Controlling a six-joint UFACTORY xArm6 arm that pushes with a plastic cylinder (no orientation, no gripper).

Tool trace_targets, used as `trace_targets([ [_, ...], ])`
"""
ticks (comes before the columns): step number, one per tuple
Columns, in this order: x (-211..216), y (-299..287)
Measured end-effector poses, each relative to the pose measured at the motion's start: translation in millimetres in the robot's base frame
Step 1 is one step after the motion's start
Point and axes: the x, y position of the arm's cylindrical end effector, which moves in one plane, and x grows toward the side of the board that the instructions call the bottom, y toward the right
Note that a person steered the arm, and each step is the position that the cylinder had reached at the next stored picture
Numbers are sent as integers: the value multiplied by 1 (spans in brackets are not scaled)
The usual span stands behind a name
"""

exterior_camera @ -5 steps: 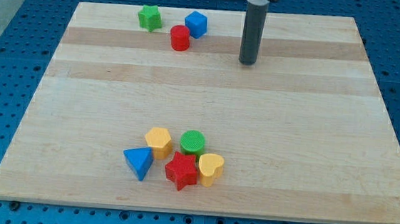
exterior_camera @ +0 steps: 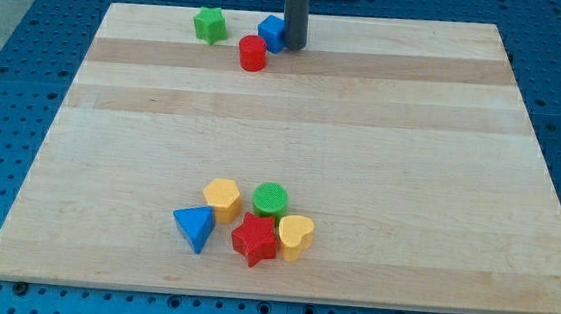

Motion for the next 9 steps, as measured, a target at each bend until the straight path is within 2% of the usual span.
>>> trace_targets([
  [9, -2, 1],
])
